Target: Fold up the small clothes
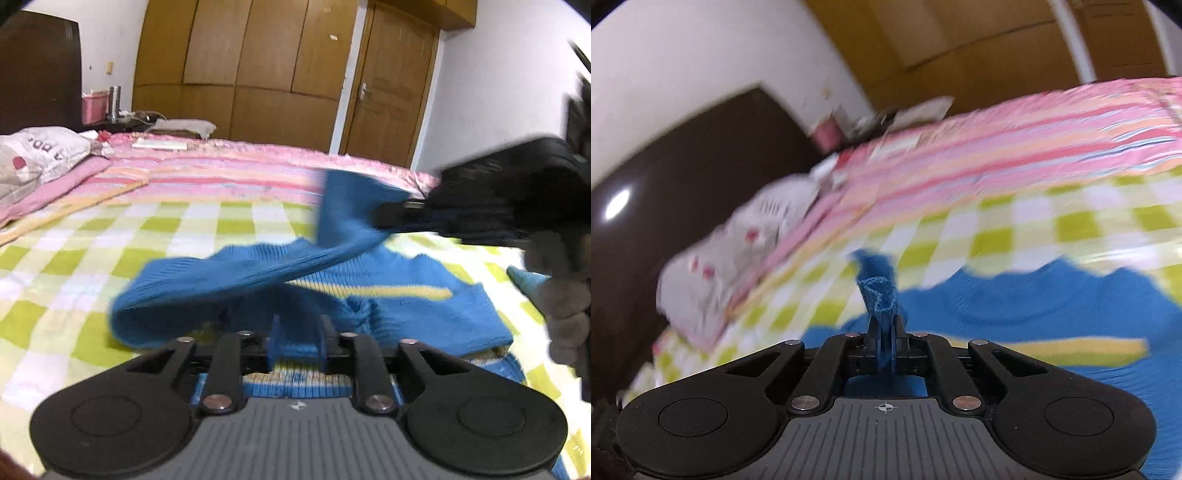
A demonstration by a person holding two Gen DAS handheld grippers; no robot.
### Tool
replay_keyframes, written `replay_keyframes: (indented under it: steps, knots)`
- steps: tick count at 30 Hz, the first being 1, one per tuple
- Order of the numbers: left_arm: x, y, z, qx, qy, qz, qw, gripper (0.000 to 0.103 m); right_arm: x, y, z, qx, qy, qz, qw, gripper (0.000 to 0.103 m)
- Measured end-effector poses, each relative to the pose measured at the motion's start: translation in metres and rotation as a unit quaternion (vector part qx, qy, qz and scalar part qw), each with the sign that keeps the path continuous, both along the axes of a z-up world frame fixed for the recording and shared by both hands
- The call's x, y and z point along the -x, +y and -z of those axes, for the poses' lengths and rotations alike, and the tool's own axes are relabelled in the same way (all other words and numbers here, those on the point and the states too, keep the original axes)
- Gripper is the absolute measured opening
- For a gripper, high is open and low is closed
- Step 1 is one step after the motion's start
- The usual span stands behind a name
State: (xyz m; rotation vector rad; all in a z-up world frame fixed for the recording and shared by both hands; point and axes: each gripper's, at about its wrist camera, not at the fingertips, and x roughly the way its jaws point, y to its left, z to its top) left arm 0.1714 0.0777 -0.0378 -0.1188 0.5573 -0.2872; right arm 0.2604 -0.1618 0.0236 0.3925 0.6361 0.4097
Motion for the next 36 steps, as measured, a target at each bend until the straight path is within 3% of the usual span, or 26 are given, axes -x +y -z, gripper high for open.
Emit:
replay_keyframes:
  steps: [5,7,13,16,19,21,23,26,29,31,36]
  knots:
    - [0.004,0.001,-0.009,0.006,-0.024,-0.011,0.9996,0.038,0.028,-0.049,0.006,-0.015,-0.014,0.064,0.998,0.005]
    - [0.003,-0.001,-0.008,0.004,-0.024,-0.014,0.9996,0.041,0.036,-0.066,0.021,-0.018,0.002,0.082,0.996,0.005]
    - [-0.014,-0.008,0.018,-0.041,0.023,-0.027,0.9985,0.042,0.041,-0.085,0.067,-0.017,0.066,0.127,0.99,0.008]
    - [-0.017,-0.004,0.026,-0.037,0.041,-0.037,0.9978,0.042,0.043,-0.092,0.069,-0.033,0.063,0.135,0.988,0.011]
    - [-0.016,-0.002,0.023,-0.03,0.035,-0.042,0.9981,0.042,0.046,-0.096,0.067,-0.047,0.059,0.127,0.989,0.012]
    - [-0.016,-0.003,0.02,-0.032,0.027,-0.042,0.9982,0.042,0.042,-0.098,0.068,-0.065,0.065,0.121,0.988,0.026]
    - [-0.018,-0.004,0.017,-0.036,0.021,-0.042,0.9983,0.042,0.038,-0.097,0.067,-0.073,0.068,0.116,0.988,0.032]
    - [-0.021,-0.004,0.014,-0.04,0.014,-0.046,0.998,0.042,0.034,-0.087,0.064,-0.035,0.07,0.117,0.99,0.03]
    - [-0.026,-0.001,0.011,-0.031,0.014,-0.053,0.998,0.042,0.031,-0.086,0.066,-0.026,0.087,0.121,0.988,0.003]
    - [-0.029,0.0,0.008,-0.026,0.01,-0.059,0.9979,0.042,0.036,-0.089,0.06,-0.027,0.07,0.125,0.989,0.003]
    - [-0.029,0.001,0.001,-0.008,-0.012,-0.066,0.9977,0.042,0.055,-0.097,0.035,-0.052,-0.02,0.124,0.991,0.003]
